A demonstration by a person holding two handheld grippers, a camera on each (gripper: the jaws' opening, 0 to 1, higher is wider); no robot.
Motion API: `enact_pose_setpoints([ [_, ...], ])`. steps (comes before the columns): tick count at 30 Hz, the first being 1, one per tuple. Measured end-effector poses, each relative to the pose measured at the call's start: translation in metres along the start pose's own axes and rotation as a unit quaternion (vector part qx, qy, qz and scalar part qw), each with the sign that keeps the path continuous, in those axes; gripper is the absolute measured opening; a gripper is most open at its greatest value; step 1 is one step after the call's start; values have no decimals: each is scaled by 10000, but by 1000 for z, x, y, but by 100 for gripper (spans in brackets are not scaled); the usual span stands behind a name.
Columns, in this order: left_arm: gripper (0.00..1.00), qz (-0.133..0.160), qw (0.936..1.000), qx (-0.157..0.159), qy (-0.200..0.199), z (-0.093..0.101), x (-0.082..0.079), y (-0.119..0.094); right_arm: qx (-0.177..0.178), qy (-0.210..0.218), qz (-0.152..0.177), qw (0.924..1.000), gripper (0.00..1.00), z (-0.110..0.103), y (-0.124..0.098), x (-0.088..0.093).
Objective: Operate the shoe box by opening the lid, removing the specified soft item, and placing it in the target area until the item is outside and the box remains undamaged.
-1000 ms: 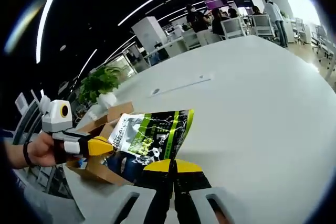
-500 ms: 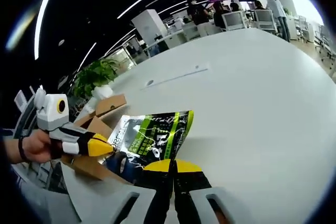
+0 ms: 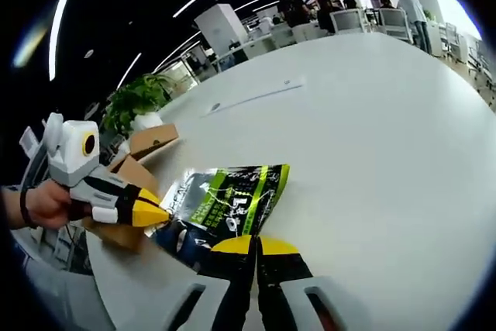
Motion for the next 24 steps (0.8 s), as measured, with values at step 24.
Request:
enact_pose_setpoints([
  [24, 4, -449, 9988, -123, 157, 1, 6, -7, 312, -41, -97, 9995, 6, 4, -10, 3],
])
Point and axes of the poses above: the point that each gripper's makers call its tool centre point, and the gripper's own axes: y roughly forward along the fingers, z roughly to its right, x roughly out of its underside, the point moved 7 cm from there along -y, roughly backward along the fingers, and after that the axes turned 6 degrees about -y, right-handed, at the moved point
